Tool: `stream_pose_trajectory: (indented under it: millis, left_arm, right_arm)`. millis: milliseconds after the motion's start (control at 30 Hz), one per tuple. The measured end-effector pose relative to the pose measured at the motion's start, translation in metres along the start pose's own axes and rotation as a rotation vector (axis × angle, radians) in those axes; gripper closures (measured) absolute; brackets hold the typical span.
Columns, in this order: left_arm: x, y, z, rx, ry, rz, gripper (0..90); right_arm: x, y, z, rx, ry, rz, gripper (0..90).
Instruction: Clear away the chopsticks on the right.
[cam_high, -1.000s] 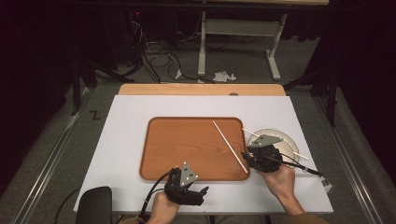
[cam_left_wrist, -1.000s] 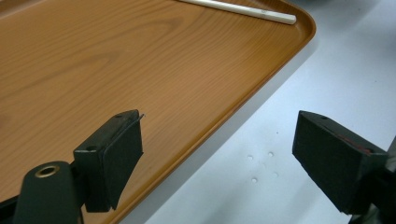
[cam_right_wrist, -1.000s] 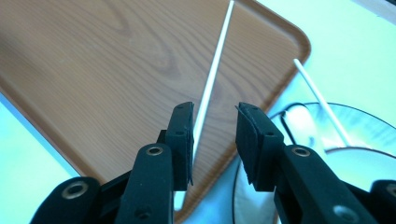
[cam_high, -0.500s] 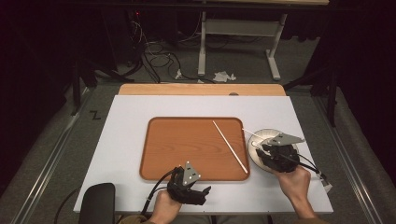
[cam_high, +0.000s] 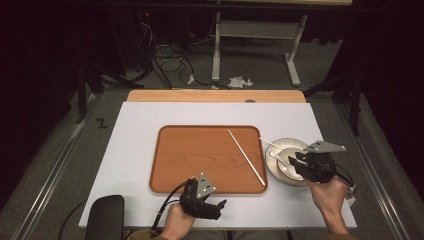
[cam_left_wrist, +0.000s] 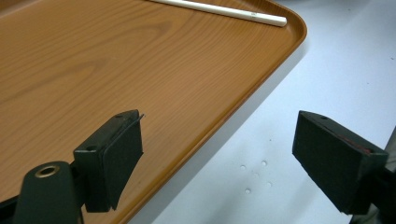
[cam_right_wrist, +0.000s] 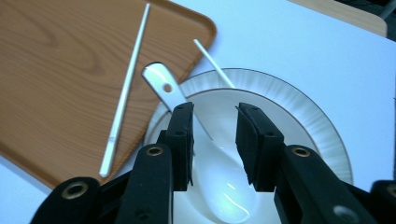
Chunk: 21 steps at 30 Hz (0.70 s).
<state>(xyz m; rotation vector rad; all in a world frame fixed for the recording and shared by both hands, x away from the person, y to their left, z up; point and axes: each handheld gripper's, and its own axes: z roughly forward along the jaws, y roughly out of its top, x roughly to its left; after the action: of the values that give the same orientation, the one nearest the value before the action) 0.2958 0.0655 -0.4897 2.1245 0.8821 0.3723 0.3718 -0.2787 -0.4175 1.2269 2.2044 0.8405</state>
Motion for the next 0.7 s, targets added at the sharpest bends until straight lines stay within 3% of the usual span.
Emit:
stream_pose_trajectory:
  millis: [700]
  left_arm:
    - [0.0, 0.0, 0.001, 0.01, 0.001, 0.001, 16.3]
  right_arm:
    - [-0.046, -0.019, -0.006, 0.02, -0.083, 0.132, 68.5]
